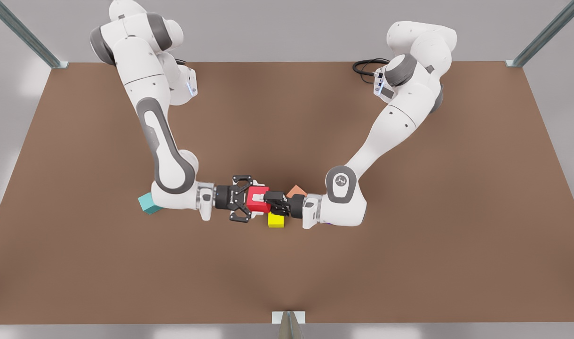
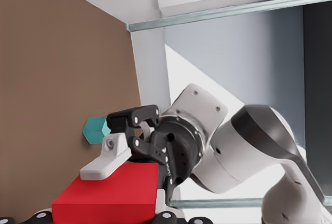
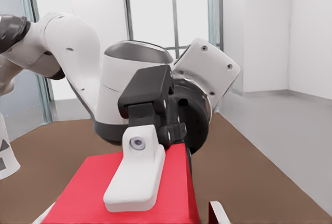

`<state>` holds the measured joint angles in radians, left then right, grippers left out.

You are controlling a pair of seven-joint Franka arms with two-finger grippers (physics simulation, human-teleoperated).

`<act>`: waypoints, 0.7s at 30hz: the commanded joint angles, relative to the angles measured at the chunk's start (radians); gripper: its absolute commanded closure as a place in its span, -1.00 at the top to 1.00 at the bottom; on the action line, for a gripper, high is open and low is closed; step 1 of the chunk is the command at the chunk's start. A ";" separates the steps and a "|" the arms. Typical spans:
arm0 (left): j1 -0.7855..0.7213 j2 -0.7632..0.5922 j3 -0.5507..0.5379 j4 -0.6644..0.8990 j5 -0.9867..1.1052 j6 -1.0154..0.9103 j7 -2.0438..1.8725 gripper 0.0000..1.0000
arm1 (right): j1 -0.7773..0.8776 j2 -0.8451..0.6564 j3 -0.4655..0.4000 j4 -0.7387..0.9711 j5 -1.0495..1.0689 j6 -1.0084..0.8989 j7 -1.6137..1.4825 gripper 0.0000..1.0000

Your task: Pick up red wooden cube and pass to hand red wooden cube and place in blue wooden cube

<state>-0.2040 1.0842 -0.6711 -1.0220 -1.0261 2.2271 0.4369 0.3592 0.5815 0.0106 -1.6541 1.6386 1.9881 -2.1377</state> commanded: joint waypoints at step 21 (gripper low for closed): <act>-0.005 -0.001 -0.001 0.000 -0.011 -0.001 0.039 0.82 | -0.003 0.008 0.000 0.023 0.014 -0.002 -0.044 0.15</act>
<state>-0.2085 1.0842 -0.6712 -1.0219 -1.0372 2.2283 0.4570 0.3561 0.5902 0.0101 -1.6308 1.6459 1.9862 -2.1661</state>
